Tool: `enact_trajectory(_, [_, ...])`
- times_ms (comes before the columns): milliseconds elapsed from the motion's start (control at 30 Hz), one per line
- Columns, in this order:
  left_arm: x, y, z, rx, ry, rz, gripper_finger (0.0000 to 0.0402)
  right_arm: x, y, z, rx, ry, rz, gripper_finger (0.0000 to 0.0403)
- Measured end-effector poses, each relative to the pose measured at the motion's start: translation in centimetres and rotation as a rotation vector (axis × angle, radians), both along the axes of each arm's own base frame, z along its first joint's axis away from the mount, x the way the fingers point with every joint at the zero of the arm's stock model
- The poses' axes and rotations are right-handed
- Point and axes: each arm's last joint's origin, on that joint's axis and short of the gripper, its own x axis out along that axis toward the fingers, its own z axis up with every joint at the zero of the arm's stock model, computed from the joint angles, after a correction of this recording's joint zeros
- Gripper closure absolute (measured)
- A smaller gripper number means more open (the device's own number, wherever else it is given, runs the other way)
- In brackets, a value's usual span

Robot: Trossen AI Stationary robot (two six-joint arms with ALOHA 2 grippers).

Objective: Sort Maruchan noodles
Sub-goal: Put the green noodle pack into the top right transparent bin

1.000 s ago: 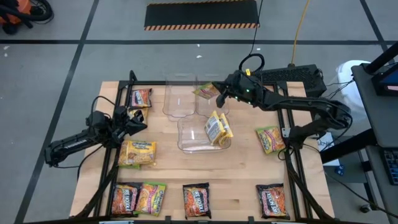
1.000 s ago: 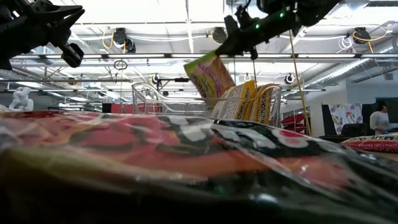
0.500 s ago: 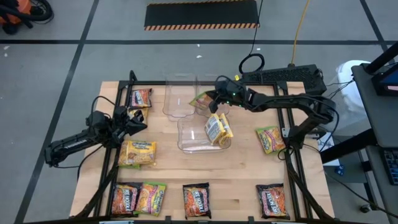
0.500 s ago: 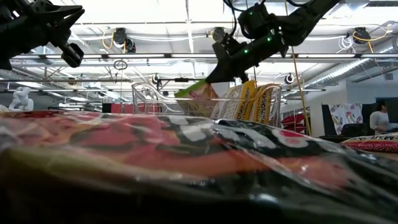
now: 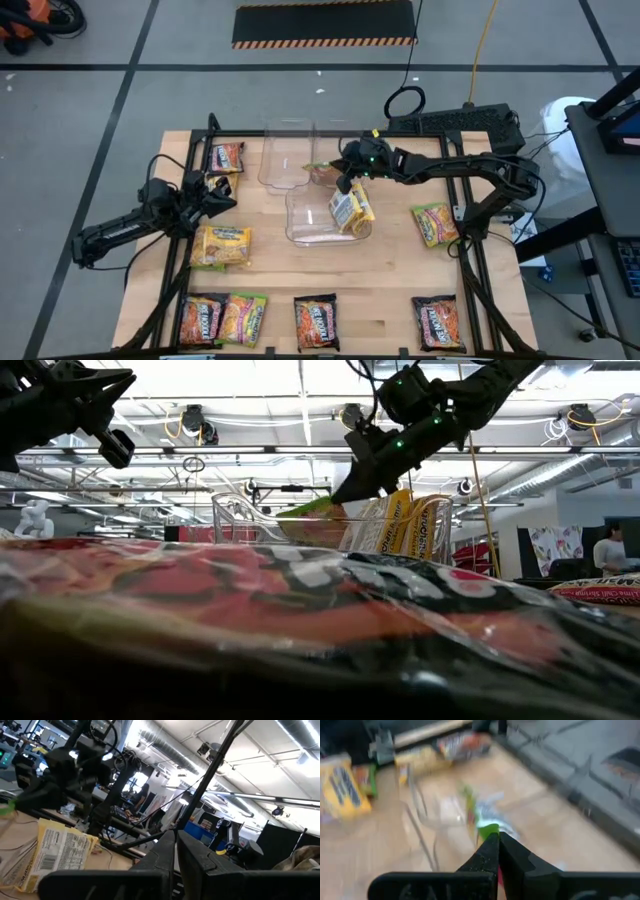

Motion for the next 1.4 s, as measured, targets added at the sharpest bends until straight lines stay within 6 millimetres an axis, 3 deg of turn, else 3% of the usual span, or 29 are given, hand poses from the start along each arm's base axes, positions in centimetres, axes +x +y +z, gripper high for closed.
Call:
enact_trajectory(1033, [0.0, 0.0, 0.0, -0.02, 0.004, -0.007, 0.0376, -1.5, 1.3, -0.6, 0.064, 0.185, 0.111, 0.0403])
enact_trajectory(1400, [0.0, 0.0, 0.0, -0.02, 0.004, -0.007, 0.0376, -2.9, 1.7, 0.8, 0.034, 0.226, 0.139, 0.0403])
